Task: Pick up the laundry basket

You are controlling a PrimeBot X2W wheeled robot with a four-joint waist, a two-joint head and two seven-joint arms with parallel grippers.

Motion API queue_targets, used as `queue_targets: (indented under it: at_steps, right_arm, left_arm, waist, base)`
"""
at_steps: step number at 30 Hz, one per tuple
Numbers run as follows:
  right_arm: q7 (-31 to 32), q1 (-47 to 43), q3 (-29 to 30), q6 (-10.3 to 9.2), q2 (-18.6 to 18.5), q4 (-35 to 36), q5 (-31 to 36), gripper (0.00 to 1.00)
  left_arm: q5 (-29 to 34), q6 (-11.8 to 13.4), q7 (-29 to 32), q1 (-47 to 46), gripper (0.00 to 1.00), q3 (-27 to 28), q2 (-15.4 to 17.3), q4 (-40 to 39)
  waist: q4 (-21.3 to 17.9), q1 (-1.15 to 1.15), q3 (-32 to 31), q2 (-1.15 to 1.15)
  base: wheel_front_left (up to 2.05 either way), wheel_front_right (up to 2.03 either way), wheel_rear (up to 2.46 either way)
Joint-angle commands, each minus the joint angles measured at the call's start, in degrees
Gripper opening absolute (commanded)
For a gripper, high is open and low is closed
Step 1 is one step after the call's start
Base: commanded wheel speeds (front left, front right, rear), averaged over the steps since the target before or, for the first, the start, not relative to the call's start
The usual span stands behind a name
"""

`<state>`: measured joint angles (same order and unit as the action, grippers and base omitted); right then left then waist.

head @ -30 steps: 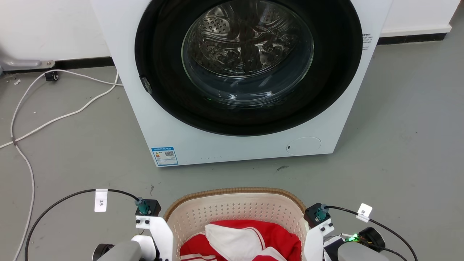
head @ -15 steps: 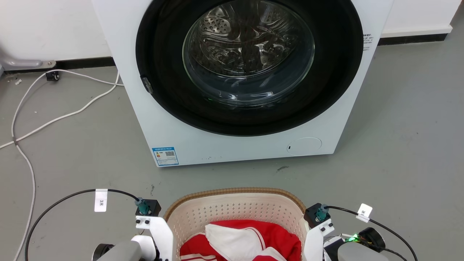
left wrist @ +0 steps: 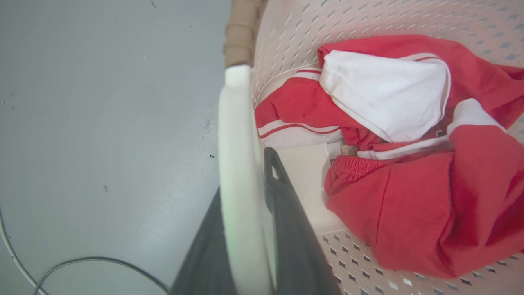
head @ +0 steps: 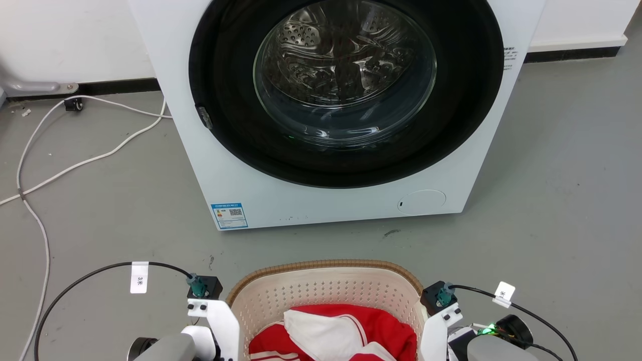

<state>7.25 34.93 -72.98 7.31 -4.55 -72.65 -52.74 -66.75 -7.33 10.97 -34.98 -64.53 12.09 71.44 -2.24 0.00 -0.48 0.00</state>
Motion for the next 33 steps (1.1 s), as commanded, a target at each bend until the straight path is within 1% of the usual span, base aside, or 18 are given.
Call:
queue_targets:
  at_steps: [1, 33]
  right_arm:
    - [0.0, -0.1, -0.6, 0.33, 0.0, -0.1, 0.2, 0.00]
    - [-0.1, -0.8, -0.6, 0.33, 0.0, -0.3, 0.2, 0.00]
  left_arm:
    - [-0.1, -0.2, -0.6, -1.2, 0.00, -0.2, 0.4, -0.1]
    - [-2.3, -0.2, -1.0, -0.7, 0.00, -2.5, 0.7, -0.3]
  waist:
    - [0.0, 0.00, 0.0, 0.00]
    - [-0.2, 0.00, -0.5, 0.00]
  base:
    - [0.00, 0.00, 0.00]
    - [0.00, 0.00, 0.00]
